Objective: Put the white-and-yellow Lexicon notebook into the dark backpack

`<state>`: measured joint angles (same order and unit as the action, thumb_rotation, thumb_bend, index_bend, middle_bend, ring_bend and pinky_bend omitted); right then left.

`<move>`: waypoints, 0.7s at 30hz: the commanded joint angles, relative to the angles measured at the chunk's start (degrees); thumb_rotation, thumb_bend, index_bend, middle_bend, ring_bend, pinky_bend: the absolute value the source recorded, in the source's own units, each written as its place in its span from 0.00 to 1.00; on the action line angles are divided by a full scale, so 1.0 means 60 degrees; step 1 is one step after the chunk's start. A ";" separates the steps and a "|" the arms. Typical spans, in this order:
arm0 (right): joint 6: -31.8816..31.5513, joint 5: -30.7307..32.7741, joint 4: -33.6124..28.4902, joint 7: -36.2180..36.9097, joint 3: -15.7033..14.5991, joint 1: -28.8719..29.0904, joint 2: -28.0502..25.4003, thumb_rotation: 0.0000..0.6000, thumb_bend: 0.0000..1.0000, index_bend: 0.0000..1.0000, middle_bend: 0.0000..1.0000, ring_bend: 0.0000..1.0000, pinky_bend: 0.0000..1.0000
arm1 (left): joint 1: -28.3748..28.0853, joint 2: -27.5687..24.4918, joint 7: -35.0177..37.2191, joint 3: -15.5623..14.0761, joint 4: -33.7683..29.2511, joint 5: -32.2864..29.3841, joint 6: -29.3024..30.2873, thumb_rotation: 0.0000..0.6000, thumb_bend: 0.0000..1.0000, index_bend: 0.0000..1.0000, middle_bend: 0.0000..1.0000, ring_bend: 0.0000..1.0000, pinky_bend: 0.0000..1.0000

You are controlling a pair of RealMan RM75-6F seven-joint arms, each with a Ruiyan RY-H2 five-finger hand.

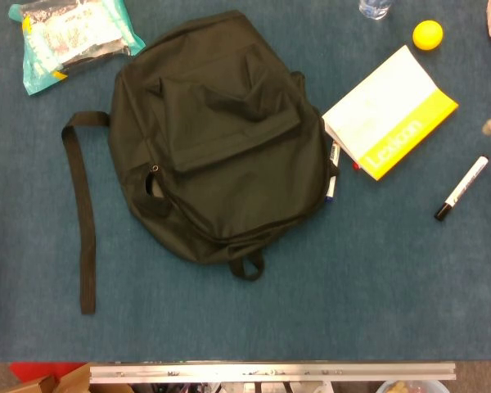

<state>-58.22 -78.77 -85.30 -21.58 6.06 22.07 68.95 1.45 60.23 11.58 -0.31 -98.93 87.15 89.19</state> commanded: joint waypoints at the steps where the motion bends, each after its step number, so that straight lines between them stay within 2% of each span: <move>1: 0.0441 0.0377 0.0751 -0.0342 0.0188 0.0496 0.0612 1.00 0.12 0.35 0.37 0.25 0.28 | 0.0047 -0.0034 0.0071 0.0000 0.0006 -0.0048 0.0035 1.00 0.10 0.26 0.19 0.10 0.08; 12: 0.1305 0.0915 0.2651 -0.0973 0.0360 0.1601 0.2107 1.00 0.12 0.32 0.35 0.25 0.28 | 0.0086 -0.0023 0.0101 0.0014 0.0025 -0.0122 0.0000 1.00 0.10 0.26 0.19 0.10 0.08; 21: 0.1606 0.0827 0.4193 -0.1187 0.0264 0.2292 0.3280 1.00 0.12 0.31 0.34 0.25 0.28 | 0.0097 -0.0078 0.0218 0.0036 0.0067 -0.0243 -0.0096 1.00 0.10 0.26 0.19 0.10 0.08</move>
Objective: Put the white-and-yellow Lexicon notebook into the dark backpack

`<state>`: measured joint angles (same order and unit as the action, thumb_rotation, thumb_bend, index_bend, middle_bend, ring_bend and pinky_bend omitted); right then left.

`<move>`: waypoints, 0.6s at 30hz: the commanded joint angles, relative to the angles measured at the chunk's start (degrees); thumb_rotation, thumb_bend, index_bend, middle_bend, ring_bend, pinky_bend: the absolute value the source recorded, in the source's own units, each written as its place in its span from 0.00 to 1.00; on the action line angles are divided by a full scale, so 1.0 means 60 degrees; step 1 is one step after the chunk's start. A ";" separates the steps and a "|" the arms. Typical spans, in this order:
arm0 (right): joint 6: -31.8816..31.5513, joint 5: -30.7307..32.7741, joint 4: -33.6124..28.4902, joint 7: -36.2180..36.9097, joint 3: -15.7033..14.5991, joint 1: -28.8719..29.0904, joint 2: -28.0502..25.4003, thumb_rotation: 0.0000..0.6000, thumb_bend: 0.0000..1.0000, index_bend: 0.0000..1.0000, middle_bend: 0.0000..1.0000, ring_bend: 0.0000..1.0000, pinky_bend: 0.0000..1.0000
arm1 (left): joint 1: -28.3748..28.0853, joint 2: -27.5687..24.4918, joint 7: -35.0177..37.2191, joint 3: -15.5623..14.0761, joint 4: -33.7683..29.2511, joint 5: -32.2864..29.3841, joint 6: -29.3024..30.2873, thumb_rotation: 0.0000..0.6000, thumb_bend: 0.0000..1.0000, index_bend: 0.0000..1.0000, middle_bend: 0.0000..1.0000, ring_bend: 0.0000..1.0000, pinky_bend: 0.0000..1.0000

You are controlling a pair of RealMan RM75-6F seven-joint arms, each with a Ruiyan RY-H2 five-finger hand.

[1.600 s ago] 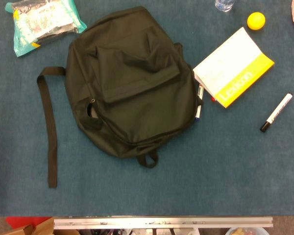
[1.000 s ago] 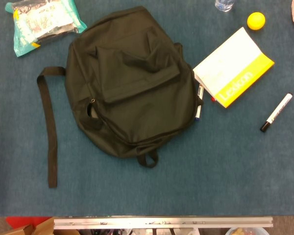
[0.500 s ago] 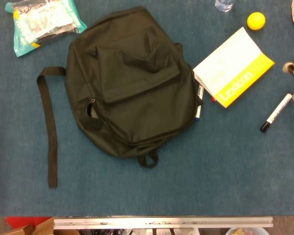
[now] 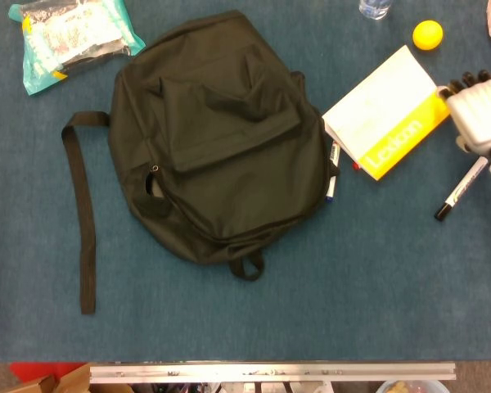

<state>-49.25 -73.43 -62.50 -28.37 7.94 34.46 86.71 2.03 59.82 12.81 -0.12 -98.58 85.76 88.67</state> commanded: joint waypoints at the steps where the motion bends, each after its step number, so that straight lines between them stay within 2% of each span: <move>1: 0.0138 -0.0112 0.0566 -0.0056 -0.0081 0.0301 0.0433 1.00 0.12 0.31 0.34 0.25 0.28 | 0.0007 -0.0016 0.0031 0.0005 0.0023 -0.0023 -0.0015 1.00 0.10 0.26 0.19 0.10 0.08; 18: 0.0225 -0.0632 0.2160 0.0269 -0.0404 0.0877 0.1484 1.00 0.12 0.31 0.34 0.25 0.28 | 0.0094 -0.0112 0.0323 0.0021 0.0144 -0.0093 -0.0016 1.00 0.10 0.26 0.19 0.10 0.08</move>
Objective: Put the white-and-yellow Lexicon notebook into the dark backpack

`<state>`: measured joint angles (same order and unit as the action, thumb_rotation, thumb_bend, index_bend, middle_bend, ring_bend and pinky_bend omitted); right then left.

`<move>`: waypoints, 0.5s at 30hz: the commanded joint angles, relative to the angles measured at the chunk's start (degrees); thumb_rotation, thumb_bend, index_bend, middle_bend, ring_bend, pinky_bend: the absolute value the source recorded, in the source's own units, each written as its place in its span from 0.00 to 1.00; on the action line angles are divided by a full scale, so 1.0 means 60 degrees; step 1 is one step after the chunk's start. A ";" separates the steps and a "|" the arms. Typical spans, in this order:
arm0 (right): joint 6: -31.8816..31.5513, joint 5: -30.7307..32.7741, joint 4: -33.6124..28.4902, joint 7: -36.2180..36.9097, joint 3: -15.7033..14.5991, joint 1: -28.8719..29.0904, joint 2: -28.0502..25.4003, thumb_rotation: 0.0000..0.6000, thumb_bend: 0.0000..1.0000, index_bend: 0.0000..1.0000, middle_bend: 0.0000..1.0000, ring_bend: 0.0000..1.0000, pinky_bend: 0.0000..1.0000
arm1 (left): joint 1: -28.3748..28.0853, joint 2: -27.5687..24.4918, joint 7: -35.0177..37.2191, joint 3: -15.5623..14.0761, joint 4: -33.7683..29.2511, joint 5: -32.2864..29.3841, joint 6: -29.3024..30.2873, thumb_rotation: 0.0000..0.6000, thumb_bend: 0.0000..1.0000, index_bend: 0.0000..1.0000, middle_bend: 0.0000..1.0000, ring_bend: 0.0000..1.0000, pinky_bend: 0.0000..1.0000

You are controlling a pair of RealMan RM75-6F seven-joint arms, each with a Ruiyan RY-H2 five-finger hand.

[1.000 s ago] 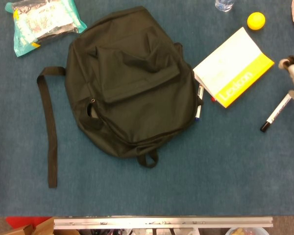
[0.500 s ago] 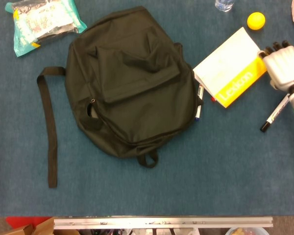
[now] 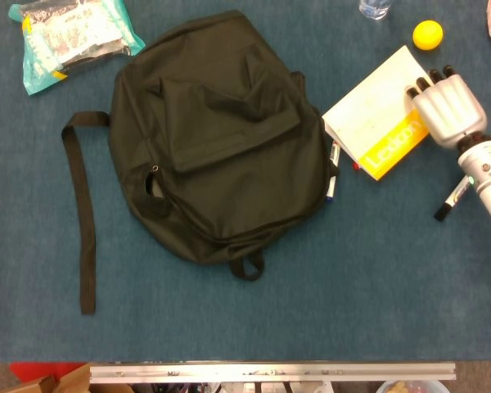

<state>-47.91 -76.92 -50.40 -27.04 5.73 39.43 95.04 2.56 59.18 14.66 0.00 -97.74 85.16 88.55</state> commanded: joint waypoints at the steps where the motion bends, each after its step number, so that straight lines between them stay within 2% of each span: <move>1: 0.0009 -0.0059 0.0211 0.0067 -0.0045 0.0066 0.0140 1.00 0.12 0.30 0.34 0.25 0.28 | 0.0010 -0.0012 0.0026 -0.0002 0.0004 0.0017 0.0010 1.00 0.10 0.26 0.19 0.10 0.08; 6: 0.0032 -0.0139 0.0545 0.0230 -0.0084 0.0161 0.0342 1.00 0.16 0.30 0.34 0.25 0.28 | 0.0022 -0.0052 0.0091 -0.0002 -0.0008 0.0035 0.0011 1.00 0.10 0.26 0.19 0.10 0.08; 15: 0.0051 -0.0376 0.0798 0.0635 -0.0198 0.0305 0.0491 1.00 0.40 0.30 0.35 0.25 0.32 | 0.0024 -0.0078 0.0135 0.0003 0.0015 0.0020 -0.0033 1.00 0.10 0.26 0.19 0.10 0.08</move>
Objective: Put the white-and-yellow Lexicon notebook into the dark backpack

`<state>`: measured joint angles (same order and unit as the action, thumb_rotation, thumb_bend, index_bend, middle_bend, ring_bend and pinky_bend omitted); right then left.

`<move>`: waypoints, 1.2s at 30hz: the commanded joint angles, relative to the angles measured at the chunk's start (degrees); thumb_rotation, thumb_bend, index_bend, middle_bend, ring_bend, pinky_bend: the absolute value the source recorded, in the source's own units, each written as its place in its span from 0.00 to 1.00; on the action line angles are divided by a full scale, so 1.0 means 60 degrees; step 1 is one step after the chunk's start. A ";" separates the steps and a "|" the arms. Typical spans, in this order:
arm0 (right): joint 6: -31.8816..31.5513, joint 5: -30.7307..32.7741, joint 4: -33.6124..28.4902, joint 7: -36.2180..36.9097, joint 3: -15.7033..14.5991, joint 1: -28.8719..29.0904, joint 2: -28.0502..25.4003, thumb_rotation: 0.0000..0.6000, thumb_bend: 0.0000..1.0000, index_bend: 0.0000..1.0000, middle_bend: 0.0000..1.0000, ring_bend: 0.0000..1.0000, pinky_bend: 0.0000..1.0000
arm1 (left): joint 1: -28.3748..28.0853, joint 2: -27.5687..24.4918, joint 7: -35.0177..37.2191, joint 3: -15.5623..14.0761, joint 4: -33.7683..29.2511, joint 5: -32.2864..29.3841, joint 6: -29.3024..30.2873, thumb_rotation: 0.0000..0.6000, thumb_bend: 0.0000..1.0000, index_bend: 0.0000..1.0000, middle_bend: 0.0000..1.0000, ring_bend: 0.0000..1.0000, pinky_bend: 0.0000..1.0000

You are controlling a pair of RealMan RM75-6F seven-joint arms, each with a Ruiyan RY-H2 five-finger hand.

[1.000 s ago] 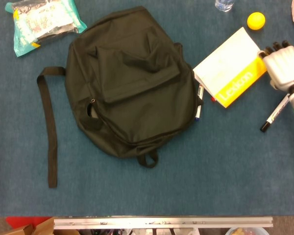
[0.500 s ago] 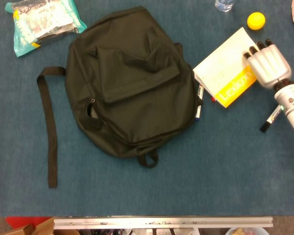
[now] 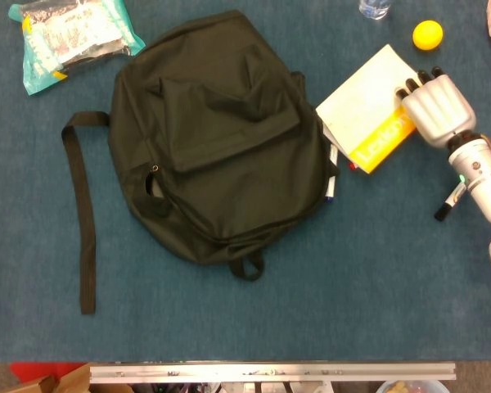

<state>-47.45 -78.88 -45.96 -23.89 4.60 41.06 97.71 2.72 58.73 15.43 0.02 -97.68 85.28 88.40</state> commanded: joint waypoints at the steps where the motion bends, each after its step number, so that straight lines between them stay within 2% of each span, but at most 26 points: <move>1: -0.0040 -0.0068 0.0100 0.0161 -0.0007 0.0048 0.0071 1.00 0.43 0.30 0.36 0.25 0.33 | -0.0002 -0.0007 0.0014 0.0002 0.0009 0.0000 -0.0012 1.00 0.10 0.26 0.19 0.10 0.08; 9: -0.0446 -0.0217 0.0348 0.0744 0.0128 0.0135 0.0328 1.00 0.48 0.32 0.39 0.29 0.38 | 0.0017 -0.0066 0.0160 0.0000 0.0031 -0.0006 -0.0023 1.00 0.10 0.26 0.19 0.10 0.08; 16: -0.1085 -0.0318 0.0629 0.1260 0.0341 0.0166 0.0648 1.00 0.49 0.39 0.45 0.34 0.44 | 0.0018 -0.0121 0.0295 -0.0011 0.0044 -0.0004 -0.0071 1.00 0.10 0.26 0.19 0.10 0.08; 22: -0.1495 -0.0266 0.0850 0.1392 0.0492 0.0097 0.0903 1.00 0.50 0.49 0.50 0.40 0.53 | 0.0041 -0.0163 0.0402 -0.0021 0.0051 0.0031 -0.0044 1.00 0.10 0.26 0.19 0.10 0.08; 28: -0.1750 -0.0242 0.1004 0.1379 0.0536 0.0006 0.1080 1.00 0.46 0.58 0.55 0.43 0.61 | 0.0059 -0.0188 0.0490 -0.0030 0.0053 0.0053 -0.0029 1.00 0.10 0.26 0.19 0.10 0.08; 36: -0.2113 -0.0386 0.0865 0.1580 0.0504 -0.0087 0.1048 1.00 0.38 0.62 0.58 0.48 0.62 | 0.0051 -0.0227 0.0519 -0.0037 0.0046 0.0079 -0.0051 1.00 0.10 0.26 0.19 0.10 0.08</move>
<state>-59.77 -80.98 -40.56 -14.52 7.70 40.68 104.12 3.02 57.36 18.54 -0.20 -97.42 85.76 88.09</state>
